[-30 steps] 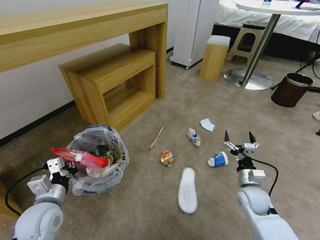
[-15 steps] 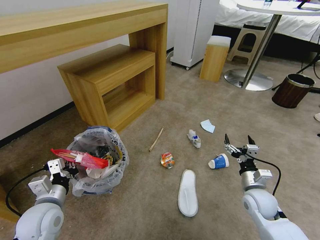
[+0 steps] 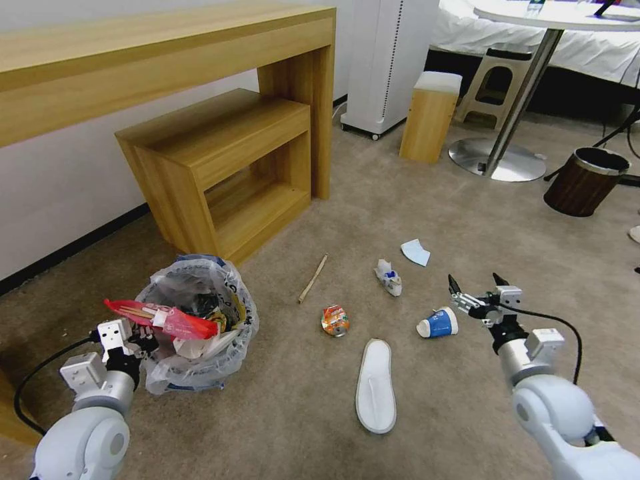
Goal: Pick up the trash bin and place the garbage on the floor into it.
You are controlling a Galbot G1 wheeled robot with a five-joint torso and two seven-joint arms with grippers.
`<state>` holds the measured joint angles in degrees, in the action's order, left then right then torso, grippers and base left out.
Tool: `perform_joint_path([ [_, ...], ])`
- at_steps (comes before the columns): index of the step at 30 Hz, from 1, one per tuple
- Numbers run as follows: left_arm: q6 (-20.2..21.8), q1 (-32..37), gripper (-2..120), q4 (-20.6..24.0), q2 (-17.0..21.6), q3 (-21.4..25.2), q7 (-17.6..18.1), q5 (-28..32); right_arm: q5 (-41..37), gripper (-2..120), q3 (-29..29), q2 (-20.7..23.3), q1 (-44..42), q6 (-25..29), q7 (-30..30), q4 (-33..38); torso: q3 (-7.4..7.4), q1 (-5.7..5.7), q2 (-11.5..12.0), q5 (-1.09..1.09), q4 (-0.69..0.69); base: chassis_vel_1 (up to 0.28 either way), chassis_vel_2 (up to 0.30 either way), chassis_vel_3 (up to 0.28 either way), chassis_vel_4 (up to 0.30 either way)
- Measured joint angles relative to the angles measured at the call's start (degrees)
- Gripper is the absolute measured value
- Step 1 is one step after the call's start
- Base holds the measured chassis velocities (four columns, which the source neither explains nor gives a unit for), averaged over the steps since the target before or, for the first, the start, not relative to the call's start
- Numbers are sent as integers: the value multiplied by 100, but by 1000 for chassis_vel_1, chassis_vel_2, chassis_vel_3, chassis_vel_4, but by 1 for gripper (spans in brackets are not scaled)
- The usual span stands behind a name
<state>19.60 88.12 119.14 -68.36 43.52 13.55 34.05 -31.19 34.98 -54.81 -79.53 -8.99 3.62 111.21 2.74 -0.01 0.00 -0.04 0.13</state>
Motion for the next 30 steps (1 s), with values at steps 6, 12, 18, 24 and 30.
perform_joint_path([
  [6, -13, -13, 0, -29, -6, -10, -10, -9, -222, 100, 292, 143, -2, -898, -283, 236, 0, 0, 0, -1, 0, 0, 0, 0, 0],
  [12, -20, -36, 0, -63, -18, -30, -15, -17, -345, 100, 373, 212, 21, -1835, -439, 423, 0, 0, 0, 0, 0, 0, 0, 0, 0],
  [18, -55, -51, 0, -137, -48, -44, -43, -64, -525, 100, 192, 219, -22, -2907, -490, 730, 0, 0, 0, 0, 0, 0, 0, 0, 0],
  [24, -66, -65, 0, -176, -76, -66, -56, -96, -313, 100, -10, 226, -172, -3317, -612, 862, 0, 0, 0, -1, 0, 0, 0, 0, 0],
  [30, -79, -66, 0, -215, -90, -73, -72, -121, -250, 100, -204, 262, -331, -3374, -653, 976, 0, 1, 0, -1, 0, 0, 0, 0, 0],
])
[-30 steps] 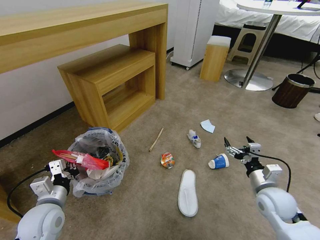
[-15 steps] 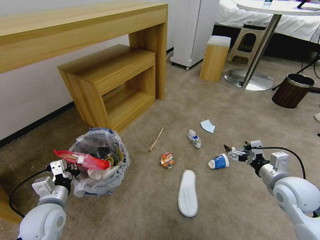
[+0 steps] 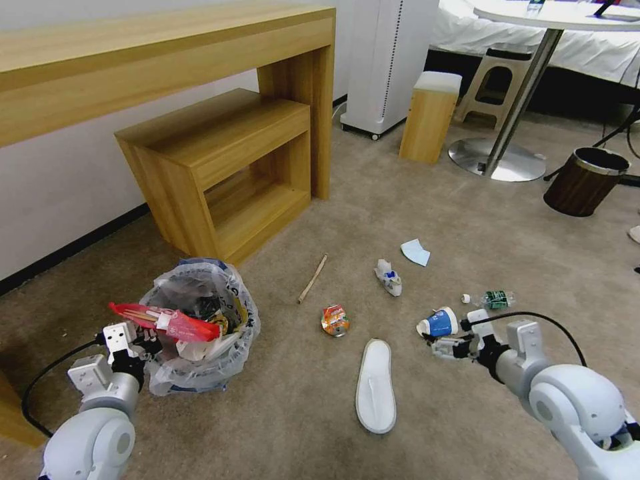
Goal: Pick up the trash bin and place the garbage on the floor into it.
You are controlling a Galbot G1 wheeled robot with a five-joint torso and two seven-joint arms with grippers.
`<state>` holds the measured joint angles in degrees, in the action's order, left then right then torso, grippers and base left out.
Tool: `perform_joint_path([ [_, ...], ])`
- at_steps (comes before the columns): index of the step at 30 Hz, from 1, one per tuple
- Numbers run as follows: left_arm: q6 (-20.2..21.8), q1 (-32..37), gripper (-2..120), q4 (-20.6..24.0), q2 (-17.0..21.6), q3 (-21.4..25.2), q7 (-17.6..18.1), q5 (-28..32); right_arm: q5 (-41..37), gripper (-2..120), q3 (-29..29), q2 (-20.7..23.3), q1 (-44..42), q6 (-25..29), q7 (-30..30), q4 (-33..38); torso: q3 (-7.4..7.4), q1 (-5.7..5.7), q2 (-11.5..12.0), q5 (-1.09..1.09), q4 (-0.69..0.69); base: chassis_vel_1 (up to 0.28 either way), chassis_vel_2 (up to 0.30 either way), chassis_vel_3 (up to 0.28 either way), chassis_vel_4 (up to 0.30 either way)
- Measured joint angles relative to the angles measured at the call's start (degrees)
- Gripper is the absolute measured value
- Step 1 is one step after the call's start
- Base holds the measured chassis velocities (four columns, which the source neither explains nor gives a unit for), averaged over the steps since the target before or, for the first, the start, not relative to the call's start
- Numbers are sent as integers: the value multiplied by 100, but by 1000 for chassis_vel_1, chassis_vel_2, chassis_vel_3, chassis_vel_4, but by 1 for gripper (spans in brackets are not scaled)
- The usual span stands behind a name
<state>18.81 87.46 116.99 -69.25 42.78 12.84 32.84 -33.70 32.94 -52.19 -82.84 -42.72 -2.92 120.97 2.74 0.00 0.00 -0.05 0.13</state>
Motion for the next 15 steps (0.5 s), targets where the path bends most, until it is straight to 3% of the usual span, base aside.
perform_joint_path([
  [15, -18, -30, 0, -64, -34, -24, -15, -41, -58, 100, -479, 160, -326, 35, 224, 210, 0, 0, 0, 0, 0, 0, 0, 0, 0],
])
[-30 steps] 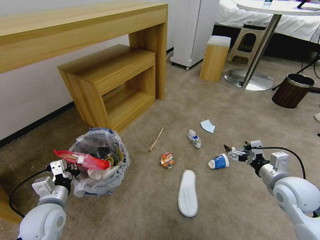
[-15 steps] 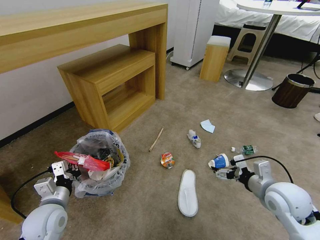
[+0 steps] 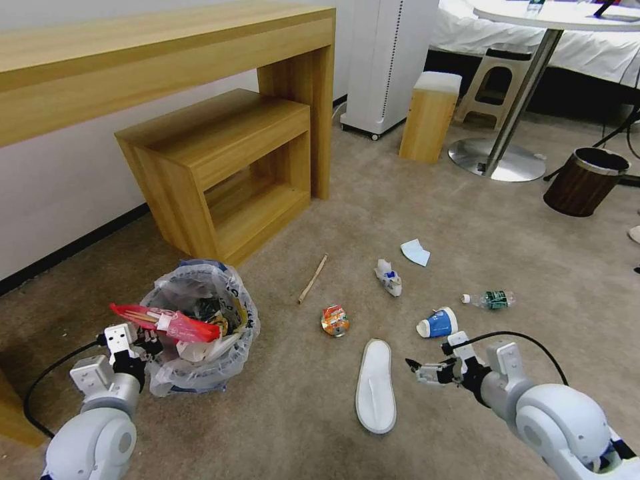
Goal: Pick up the trash bin and place the garbage on the floor into it.
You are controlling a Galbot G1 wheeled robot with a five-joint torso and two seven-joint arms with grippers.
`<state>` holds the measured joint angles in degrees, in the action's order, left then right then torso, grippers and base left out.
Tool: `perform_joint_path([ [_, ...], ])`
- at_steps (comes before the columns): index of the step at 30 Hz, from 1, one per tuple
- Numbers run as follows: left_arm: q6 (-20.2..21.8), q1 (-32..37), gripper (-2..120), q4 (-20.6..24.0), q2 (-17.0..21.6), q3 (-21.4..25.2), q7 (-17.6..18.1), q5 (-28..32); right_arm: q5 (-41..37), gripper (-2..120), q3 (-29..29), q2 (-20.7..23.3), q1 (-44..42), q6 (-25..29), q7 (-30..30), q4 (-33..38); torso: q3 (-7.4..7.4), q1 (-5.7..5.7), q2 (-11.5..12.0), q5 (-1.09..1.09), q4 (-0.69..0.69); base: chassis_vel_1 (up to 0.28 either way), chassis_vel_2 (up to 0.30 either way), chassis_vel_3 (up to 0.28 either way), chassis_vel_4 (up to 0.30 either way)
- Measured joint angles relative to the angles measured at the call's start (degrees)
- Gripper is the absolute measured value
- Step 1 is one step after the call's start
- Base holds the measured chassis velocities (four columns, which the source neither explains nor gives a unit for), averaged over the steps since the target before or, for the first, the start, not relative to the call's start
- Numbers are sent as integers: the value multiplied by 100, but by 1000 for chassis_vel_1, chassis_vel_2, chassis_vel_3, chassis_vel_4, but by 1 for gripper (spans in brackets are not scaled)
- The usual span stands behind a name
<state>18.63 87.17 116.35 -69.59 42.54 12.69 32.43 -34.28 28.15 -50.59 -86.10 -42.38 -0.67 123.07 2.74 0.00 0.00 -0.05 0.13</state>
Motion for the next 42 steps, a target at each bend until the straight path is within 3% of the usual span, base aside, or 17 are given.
perform_joint_path([
  [6, -4, 2, 0, -8, -21, -11, -15, -47, -26, 100, -286, -16, -81, 9, 268, 13, 0, 0, 0, 0, 0, 0, 0, 0, 0],
  [20, -5, 3, 0, 1, -31, 3, -16, -55, 119, 100, -624, -37, -34, 18, 377, -175, 0, 0, 0, 0, 0, 0, 0, 0, 0],
  [42, -5, 28, 0, -34, -208, 20, -12, -167, 146, 100, -1615, -304, 350, 24, 556, -624, 1, 0, 0, 0, 0, 0, 0, 0, 0],
])
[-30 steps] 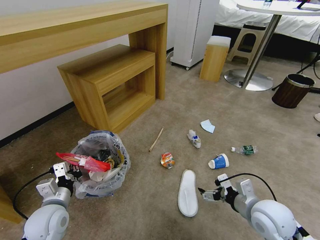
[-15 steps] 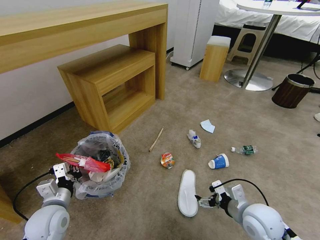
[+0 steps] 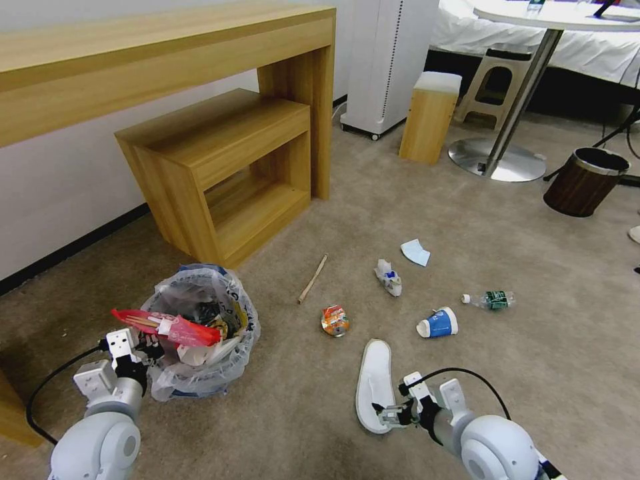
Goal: Pick up the trash bin and place the garbage on the floor into it.
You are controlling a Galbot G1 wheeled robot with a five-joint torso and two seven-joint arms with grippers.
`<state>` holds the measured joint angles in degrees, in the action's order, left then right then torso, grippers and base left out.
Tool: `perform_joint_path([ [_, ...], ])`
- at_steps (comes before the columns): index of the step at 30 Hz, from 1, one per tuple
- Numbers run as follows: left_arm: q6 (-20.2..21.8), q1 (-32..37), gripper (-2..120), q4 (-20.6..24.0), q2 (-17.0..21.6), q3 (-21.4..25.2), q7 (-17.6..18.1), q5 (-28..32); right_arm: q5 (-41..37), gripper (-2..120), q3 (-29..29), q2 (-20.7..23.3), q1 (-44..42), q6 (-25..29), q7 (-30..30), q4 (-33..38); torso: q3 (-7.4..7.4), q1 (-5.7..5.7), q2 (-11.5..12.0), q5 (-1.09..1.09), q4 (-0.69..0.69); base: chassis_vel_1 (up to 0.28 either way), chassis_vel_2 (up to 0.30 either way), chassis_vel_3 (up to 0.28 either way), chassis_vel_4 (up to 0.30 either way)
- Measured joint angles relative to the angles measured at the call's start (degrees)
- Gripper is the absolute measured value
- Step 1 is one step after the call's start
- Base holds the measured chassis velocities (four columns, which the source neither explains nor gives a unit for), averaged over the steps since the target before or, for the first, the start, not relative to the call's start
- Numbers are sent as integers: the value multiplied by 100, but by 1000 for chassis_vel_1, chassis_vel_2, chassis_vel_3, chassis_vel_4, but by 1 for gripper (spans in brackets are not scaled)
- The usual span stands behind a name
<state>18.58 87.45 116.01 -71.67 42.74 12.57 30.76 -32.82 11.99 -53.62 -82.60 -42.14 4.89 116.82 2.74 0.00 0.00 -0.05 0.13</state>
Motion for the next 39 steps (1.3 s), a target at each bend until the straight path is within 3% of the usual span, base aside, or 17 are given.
perform_joint_path([
  [24, -18, 119, 0, 94, -94, 76, 13, -45, -62, 100, -606, -263, 999, 46, 273, -1231, 0, 0, 0, 0, 0, 0, 0, 0, 0],
  [39, -47, 114, 0, 52, -97, 81, 15, -45, -31, 100, -666, -397, 1404, 219, 319, -1704, 0, 0, 0, 0, 0, 0, 0, 0, 0],
])
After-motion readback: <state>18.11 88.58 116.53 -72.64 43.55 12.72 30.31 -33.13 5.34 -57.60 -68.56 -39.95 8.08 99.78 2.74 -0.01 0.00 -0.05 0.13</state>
